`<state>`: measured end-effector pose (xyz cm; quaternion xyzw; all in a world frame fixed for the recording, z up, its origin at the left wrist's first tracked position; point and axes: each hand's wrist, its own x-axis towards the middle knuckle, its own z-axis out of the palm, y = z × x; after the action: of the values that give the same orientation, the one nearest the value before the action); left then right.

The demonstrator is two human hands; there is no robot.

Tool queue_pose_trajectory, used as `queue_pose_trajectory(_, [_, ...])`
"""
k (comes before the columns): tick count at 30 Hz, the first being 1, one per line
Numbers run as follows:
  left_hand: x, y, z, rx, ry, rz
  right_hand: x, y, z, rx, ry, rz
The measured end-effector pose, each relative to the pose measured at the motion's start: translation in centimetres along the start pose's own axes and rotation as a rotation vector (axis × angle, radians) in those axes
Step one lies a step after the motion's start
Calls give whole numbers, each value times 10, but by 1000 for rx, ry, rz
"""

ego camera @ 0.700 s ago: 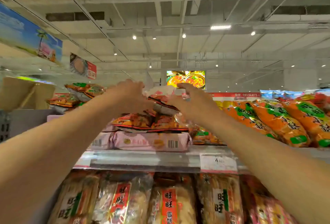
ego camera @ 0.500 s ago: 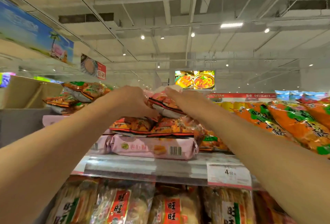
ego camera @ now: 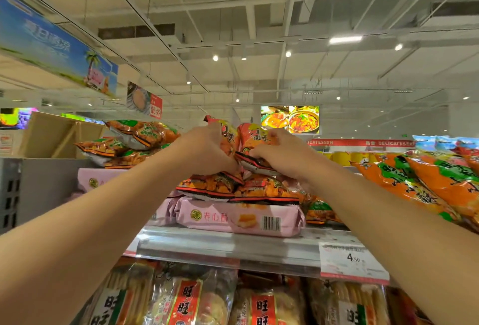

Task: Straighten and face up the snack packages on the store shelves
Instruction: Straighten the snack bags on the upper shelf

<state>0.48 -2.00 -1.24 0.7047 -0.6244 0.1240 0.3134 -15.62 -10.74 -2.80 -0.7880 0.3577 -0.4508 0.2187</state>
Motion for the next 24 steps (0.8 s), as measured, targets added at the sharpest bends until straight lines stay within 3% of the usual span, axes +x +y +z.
queue_pose_trajectory(7, [-13, 11, -5, -209, 279, 251, -38, 10, -35, -158, 239, -289])
queue_pose_trajectory(10, [-22, 33, 16, -284, 374, 383, -70, 20, -63, -257, 312, -314])
queue_pose_trajectory(20, [-60, 188, 116, -708, 162, 608, -209, 80, -175, -320, 589, -107])
queue_pose_trajectory(24, [-81, 266, 145, -781, 120, 678, -274, 113, -243, -215, 626, 55])
